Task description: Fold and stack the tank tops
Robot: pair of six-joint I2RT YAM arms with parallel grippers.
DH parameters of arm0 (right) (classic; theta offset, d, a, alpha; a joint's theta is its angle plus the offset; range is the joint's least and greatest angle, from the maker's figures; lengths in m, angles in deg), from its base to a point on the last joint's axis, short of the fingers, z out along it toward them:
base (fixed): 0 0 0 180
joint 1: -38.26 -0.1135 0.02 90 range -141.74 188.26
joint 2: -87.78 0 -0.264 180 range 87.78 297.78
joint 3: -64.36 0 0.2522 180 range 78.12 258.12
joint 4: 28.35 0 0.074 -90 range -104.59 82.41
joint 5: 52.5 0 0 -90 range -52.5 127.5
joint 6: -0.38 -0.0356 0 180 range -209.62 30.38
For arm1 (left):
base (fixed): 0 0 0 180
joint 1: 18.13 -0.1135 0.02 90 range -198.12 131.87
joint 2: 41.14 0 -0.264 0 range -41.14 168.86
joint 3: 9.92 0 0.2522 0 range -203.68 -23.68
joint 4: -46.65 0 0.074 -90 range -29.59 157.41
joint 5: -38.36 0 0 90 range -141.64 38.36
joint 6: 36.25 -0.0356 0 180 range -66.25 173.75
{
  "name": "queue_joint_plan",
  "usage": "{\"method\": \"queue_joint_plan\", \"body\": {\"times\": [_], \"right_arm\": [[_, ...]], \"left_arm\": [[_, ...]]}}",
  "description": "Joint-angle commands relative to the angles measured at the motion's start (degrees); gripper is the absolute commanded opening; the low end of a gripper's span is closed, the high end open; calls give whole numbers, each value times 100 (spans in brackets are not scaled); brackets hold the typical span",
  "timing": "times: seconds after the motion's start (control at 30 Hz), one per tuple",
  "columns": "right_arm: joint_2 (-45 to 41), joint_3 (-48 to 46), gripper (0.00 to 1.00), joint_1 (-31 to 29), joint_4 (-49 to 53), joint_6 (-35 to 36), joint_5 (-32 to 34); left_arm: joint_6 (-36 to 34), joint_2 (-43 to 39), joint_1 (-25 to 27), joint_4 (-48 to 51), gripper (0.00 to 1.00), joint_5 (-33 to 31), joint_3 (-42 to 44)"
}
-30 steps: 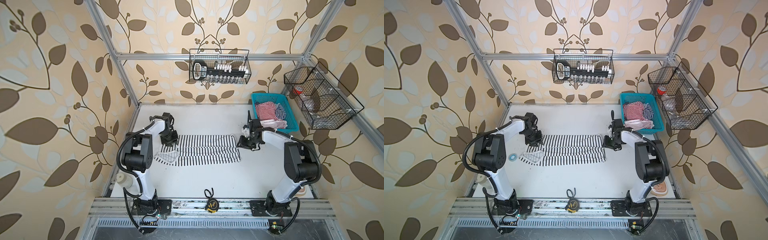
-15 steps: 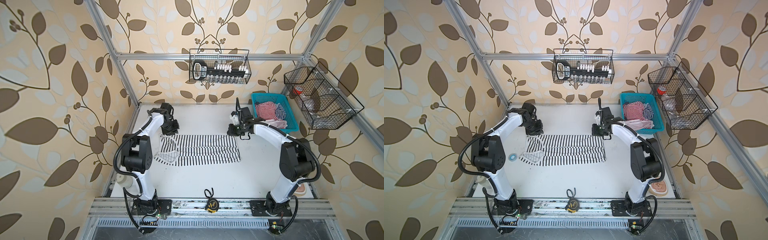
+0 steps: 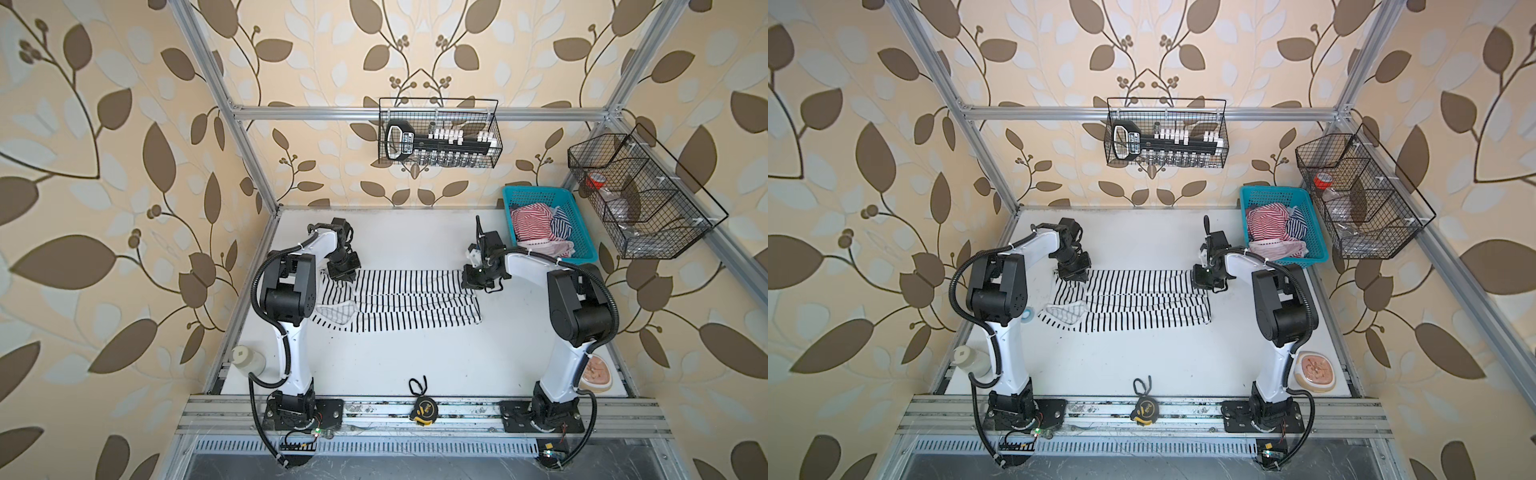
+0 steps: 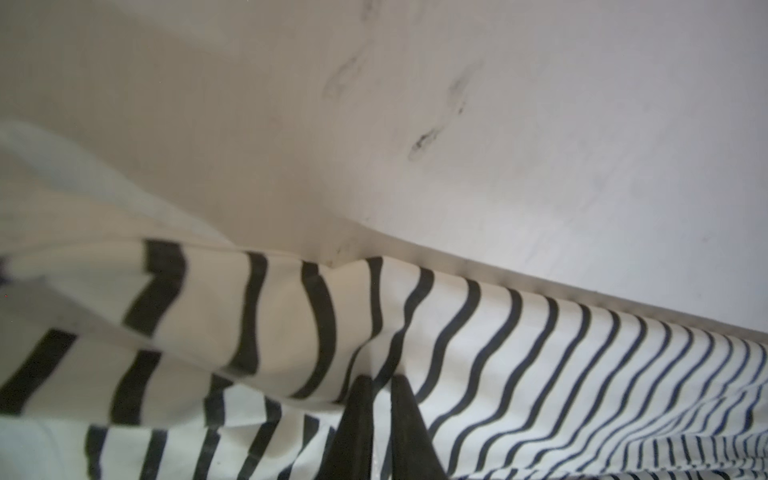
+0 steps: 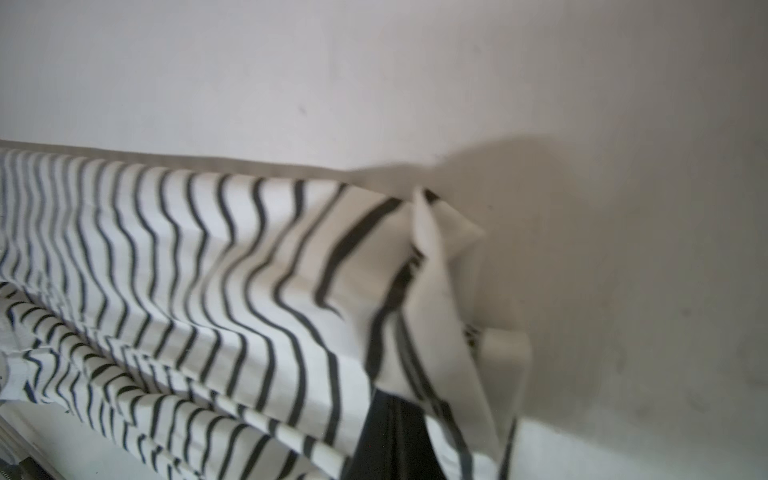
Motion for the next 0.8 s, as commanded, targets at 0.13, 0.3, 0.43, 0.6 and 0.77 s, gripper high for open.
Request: {"method": "queue_joint_plan", "body": {"times": [0.13,0.3,0.43,0.6,0.77], "right_arm": [[-172,-464,0,-10,81,109,203],[-588,-843,0,-131,189,-13,304],[-837,-1211,0,-235,135,-198,225],[-1136,-1664,0,-490,110,-465,250],[-1449,-2009,3,-915,174,-805,425]], "left_arm": [[130,231,-52,9,12,-131,-66],[143,591,-48,125,11,-100,-552],[242,1035,-53,198,11,184,-1138],[382,1690,42,287,9,409,-2032],[514,2416,240,411,7,569,-3191]]}}
